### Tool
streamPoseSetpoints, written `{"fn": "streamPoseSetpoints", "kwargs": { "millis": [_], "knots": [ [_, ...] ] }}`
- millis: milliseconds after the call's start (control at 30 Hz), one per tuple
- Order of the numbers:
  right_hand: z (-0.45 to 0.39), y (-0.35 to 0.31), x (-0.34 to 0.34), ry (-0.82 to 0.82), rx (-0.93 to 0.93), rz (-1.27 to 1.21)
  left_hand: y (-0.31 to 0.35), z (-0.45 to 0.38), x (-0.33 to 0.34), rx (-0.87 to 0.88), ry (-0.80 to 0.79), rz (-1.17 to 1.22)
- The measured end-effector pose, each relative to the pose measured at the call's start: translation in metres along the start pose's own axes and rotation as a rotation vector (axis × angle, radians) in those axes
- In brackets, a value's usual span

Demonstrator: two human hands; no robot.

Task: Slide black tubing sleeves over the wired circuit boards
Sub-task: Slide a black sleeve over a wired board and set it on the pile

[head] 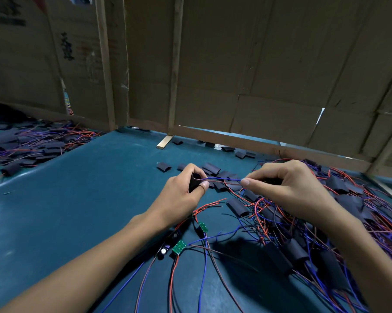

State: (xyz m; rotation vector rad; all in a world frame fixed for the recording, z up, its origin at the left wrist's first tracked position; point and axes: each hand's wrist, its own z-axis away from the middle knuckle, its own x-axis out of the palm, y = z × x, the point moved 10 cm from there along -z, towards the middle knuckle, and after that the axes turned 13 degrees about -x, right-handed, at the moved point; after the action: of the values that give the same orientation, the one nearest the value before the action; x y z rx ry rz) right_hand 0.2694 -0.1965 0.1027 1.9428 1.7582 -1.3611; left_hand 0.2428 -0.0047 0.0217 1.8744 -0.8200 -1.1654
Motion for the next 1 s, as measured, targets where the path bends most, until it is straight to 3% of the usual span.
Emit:
{"fn": "streamPoseSetpoints", "kwargs": {
  "millis": [100,200,333,500,633,767,867,1000],
  "knots": [
    [-0.001,-0.002,0.004,-0.033,-0.023,0.032,0.006,0.001,0.002,0.117,0.003,-0.18],
    [-0.002,-0.008,0.007,-0.044,-0.06,0.026,0.014,0.007,0.014,0.322,0.025,-0.578],
    [-0.002,-0.014,0.008,-0.051,-0.087,0.008,0.017,0.009,0.02,0.407,0.079,-0.813],
    [-0.003,-0.017,0.017,-0.068,-0.098,-0.015,0.032,0.016,0.021,0.487,0.149,-0.917],
    [-0.001,-0.013,0.032,-0.108,-0.054,0.019,0.047,0.027,0.025,0.565,0.134,-0.855],
    [0.006,0.009,0.037,-0.226,0.145,-0.012,0.051,0.024,0.014,0.478,0.181,-0.784],
    [0.017,0.028,0.034,-0.252,0.332,-0.212,0.047,0.018,0.003,0.427,0.239,-0.826],
    [0.024,0.04,0.031,-0.139,0.467,-0.508,0.022,0.007,0.013,0.379,0.123,-1.008]
  ]
}}
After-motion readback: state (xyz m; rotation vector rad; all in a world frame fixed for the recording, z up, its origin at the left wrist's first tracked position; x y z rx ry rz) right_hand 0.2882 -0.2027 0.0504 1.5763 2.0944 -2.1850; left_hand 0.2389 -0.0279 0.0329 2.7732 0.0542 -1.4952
